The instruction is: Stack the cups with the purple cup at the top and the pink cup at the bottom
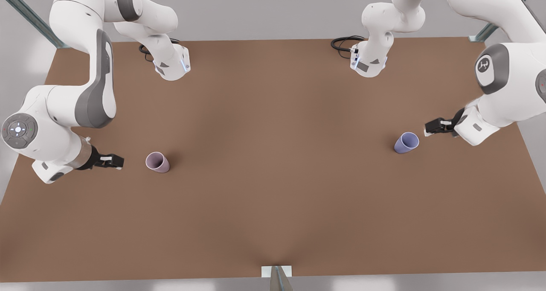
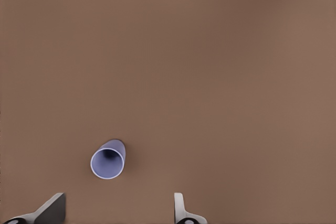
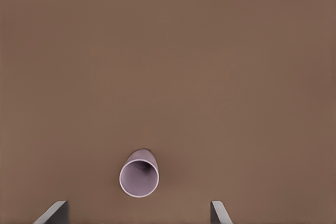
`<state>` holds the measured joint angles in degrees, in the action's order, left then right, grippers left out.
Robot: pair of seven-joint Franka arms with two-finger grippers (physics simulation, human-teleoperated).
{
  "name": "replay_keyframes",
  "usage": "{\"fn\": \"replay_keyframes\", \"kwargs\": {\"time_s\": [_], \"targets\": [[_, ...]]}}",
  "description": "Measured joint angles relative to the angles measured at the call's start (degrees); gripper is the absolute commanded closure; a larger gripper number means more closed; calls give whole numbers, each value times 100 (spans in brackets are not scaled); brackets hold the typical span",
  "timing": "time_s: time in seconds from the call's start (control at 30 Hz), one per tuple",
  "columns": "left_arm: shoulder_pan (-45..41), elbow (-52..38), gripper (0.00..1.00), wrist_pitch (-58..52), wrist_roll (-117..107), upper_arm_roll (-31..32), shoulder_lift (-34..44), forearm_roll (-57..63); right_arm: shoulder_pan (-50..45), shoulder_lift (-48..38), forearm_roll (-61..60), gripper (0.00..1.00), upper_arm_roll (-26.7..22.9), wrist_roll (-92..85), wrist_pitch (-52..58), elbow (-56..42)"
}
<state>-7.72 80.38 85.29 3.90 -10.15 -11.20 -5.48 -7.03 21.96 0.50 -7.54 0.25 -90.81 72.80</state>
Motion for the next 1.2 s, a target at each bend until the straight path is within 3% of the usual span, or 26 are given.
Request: {"fn": "replay_keyframes", "kwargs": {"time_s": [0.17,0.33,0.53,0.87,1.2], "targets": [[24,-46,0,283,-30,-19,-129,26,-14,9,-2,0,6,-20,-8,135],[44,-39,0,392,-46,-21,-168,37,-131,-612,-6,0,7,-29,-624,2035],[43,-29,0,401,-51,-21,-154,42,-193,-673,-24,0,2,-41,-1785,3356],[45,-29,0,402,-55,-29,-144,49,-135,-295,-63,0,-38,-48,-3184,3628],[44,-29,0,402,-64,-29,-157,52,-110,-698,-432,0,-57,-239,-3741,4598]]}}
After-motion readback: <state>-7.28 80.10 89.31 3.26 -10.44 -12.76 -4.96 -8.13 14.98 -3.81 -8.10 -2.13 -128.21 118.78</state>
